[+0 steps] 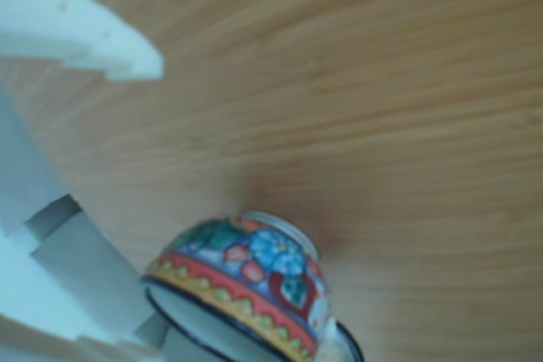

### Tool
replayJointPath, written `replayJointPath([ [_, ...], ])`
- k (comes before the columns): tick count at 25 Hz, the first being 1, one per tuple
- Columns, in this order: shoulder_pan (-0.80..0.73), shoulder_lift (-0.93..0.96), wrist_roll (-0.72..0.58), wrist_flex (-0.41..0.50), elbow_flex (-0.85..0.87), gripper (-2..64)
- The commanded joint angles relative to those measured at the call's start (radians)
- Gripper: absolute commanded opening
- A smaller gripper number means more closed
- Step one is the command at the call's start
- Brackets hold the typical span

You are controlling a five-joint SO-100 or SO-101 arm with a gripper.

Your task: Grasp a red cap and put it in the cup.

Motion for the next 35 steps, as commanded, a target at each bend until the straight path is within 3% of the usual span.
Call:
replayJointPath([
  [1,-0.003,0.034,0.006,-0.025,0.006,40.9],
  [14,-0.012,0.160,0.006,-0.026,0.087,40.9],
  [21,-0.044,0.198,0.006,-0.097,0.169,40.9],
  [35,-0.043,0.316,0.006,-0.081,0.216,40.9],
])
